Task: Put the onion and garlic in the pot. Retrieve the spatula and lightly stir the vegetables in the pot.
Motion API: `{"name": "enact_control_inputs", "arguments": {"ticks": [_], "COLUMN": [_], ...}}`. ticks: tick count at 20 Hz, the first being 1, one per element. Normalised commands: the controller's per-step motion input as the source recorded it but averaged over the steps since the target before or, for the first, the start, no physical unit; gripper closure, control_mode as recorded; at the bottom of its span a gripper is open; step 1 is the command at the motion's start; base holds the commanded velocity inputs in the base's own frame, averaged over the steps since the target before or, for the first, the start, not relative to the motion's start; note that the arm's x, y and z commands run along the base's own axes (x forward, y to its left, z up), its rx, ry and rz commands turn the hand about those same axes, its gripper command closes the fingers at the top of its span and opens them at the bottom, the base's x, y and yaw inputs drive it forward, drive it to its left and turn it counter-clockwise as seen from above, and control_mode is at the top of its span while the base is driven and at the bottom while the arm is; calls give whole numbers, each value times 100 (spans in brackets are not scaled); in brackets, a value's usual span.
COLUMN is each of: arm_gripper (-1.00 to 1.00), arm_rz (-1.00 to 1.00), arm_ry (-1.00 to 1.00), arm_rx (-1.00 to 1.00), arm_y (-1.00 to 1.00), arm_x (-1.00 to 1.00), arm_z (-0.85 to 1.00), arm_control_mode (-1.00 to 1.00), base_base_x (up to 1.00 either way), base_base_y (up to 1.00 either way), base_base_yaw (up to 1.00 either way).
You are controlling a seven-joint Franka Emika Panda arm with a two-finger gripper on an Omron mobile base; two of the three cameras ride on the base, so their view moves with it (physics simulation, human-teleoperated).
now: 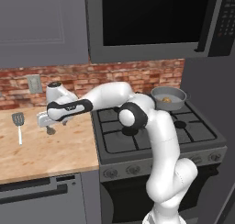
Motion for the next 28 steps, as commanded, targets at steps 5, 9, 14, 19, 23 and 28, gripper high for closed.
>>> {"name": "enact_control_inputs", "arguments": {"ticks": [5,9,14,19,23,28], "arm_gripper": [-100,-100,-100,-100,-100,-100], "arm_rz": [6,4,1,0,0,0], "arm_ry": [1,0,0,0,0,0], "arm_rx": [7,1,0,0,0,0], "arm_y": [13,14,7,3,9,11], "arm_x": [2,0,4,26,15,6], "arm_z": [-18,-1,0,0,0,0], "arm_control_mode": [-100,-100,-100,-100,-100,-100], "base_base_x": [0,0,0,0,0,0], "base_base_y": [0,0,0,0,0,0], "base_base_yaw": [0,0,0,0,0,0]}}
